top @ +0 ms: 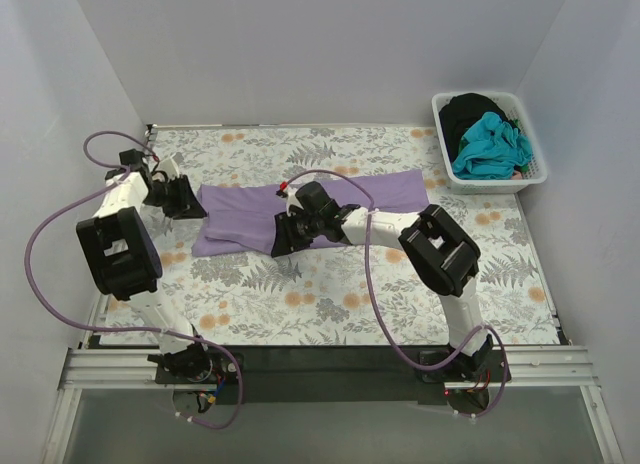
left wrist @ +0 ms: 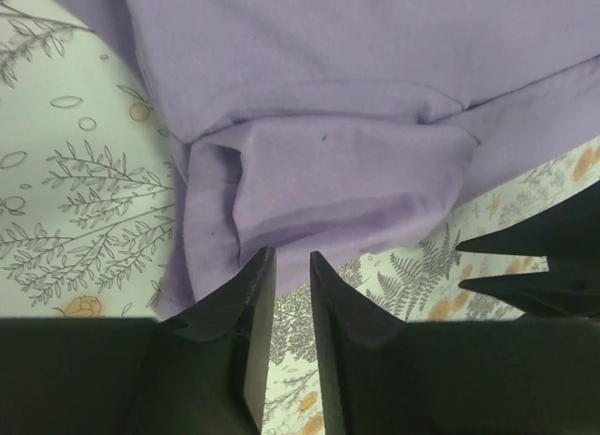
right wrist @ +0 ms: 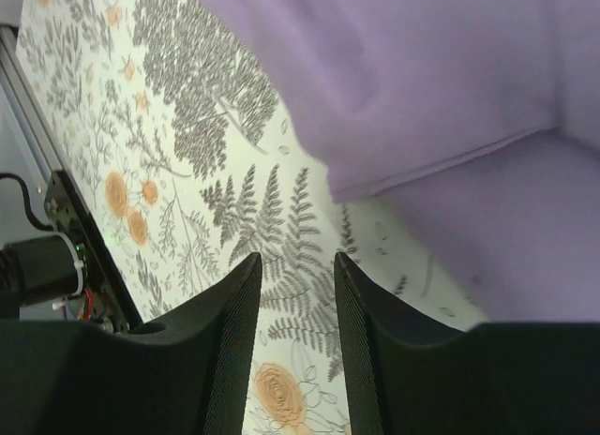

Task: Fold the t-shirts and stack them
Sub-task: Fold the tshirt

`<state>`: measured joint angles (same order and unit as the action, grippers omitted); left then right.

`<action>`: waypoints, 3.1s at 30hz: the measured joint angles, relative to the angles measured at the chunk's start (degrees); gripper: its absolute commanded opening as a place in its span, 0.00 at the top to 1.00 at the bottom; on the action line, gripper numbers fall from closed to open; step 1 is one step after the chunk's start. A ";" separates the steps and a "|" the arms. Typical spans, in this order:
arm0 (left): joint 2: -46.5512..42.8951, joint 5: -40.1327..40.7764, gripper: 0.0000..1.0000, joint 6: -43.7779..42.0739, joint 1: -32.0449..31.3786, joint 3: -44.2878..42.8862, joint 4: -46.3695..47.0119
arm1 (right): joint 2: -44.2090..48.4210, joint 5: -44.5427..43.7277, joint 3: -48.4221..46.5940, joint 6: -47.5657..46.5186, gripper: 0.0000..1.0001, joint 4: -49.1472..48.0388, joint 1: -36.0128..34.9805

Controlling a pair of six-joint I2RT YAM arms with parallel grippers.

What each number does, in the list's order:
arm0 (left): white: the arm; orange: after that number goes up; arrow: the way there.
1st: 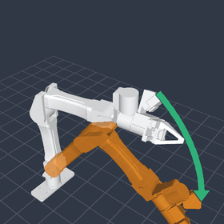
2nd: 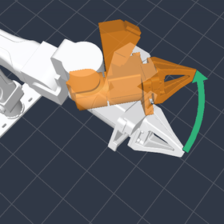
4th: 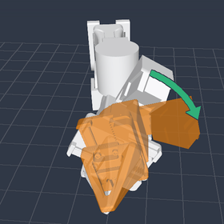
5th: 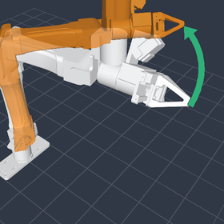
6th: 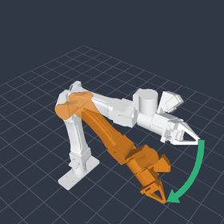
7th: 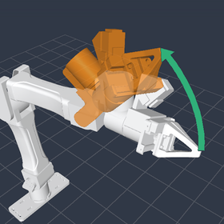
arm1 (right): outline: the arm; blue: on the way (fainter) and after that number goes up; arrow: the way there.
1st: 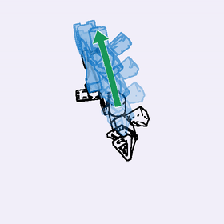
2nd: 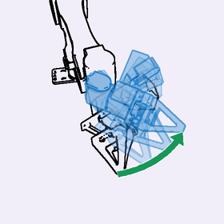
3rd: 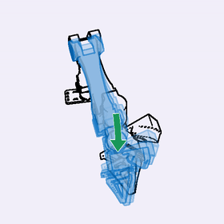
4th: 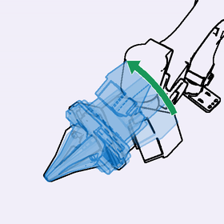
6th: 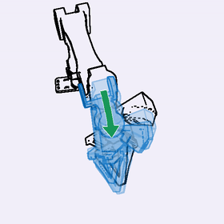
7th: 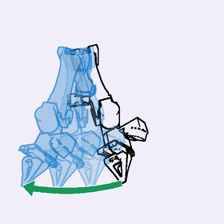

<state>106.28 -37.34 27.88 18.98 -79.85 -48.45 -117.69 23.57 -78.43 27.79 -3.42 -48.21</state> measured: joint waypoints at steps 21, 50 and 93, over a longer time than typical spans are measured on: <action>-0.50 1.05 0.53 -0.44 0.00 6.47 -1.27 | -5.07 -1.38 -0.94 7.50 0.46 -3.37 -1.73; -1.42 2.99 0.62 -1.46 0.00 8.24 -0.85 | -7.74 -3.87 -1.70 12.28 0.99 -5.73 -2.80; 3.69 1.31 1.00 -0.74 -1.68 -8.74 -5.42 | -5.35 4.07 -8.74 8.66 0.99 -7.04 5.03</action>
<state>109.97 -36.03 27.14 17.30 -88.60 -53.87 -123.04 27.64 -87.18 36.45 -10.46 -43.18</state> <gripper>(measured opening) 0.033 0.020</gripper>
